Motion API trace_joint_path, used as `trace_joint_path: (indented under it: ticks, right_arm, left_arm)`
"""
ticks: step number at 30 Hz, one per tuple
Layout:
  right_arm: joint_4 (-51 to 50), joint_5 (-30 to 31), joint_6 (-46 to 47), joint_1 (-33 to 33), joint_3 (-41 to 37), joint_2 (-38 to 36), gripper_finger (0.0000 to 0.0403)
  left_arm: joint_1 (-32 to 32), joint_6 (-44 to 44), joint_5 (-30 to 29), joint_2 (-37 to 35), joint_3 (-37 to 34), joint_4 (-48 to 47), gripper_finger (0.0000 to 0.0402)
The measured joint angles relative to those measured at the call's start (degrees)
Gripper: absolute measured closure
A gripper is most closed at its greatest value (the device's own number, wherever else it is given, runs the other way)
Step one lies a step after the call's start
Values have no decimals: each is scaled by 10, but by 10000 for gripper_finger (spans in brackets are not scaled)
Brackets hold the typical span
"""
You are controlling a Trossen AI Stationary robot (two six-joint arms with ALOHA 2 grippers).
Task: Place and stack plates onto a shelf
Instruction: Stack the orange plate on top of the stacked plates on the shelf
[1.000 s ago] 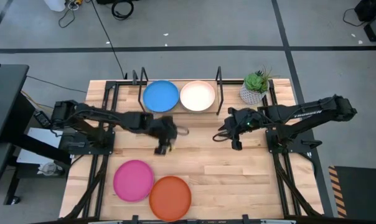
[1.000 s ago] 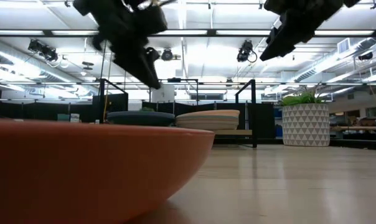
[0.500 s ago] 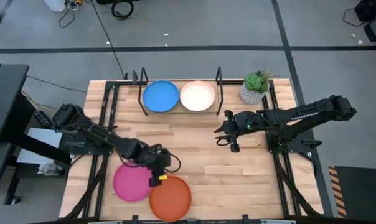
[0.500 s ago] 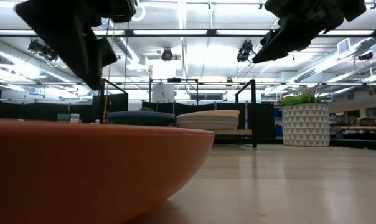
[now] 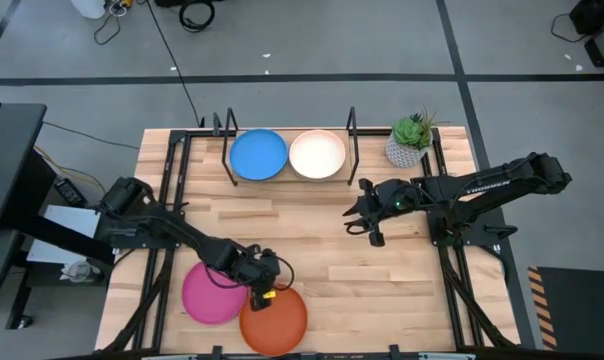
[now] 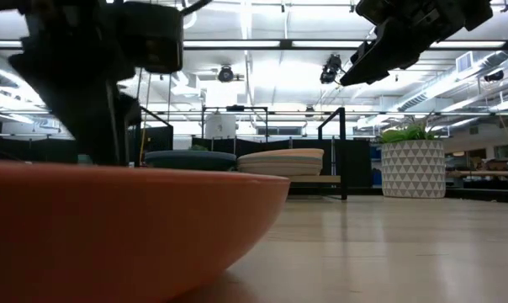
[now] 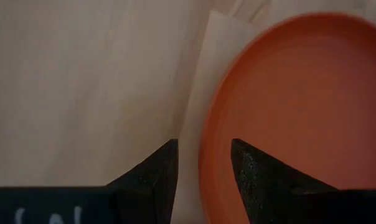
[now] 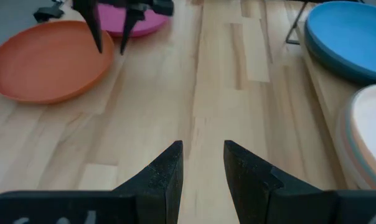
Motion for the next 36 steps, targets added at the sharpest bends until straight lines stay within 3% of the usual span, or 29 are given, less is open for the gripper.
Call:
trace_joint_path:
  ticks: [8,11,17,20,28,36]
  right_arm:
    - [-1,-6,0,7,0,0,281]
    - [-3,-5,0,7,0,0,281]
    - [0,-6,0,7,0,0,281]
    - [4,-6,0,7,0,0,281]
    - [17,22,0,7,0,0,281]
    - [30,30,21,6,0,0,281]
  left_arm:
    - [-4,-1,11,19,1,9,253]
    - [-3,1,11,30,1,6,282]
    - [10,58,35,37,6,5,381]
    - [29,113,39,34,17,-3,387]
    - [162,335,26,-52,42,-133,387]
    - [360,541,113,-153,98,-221,387]
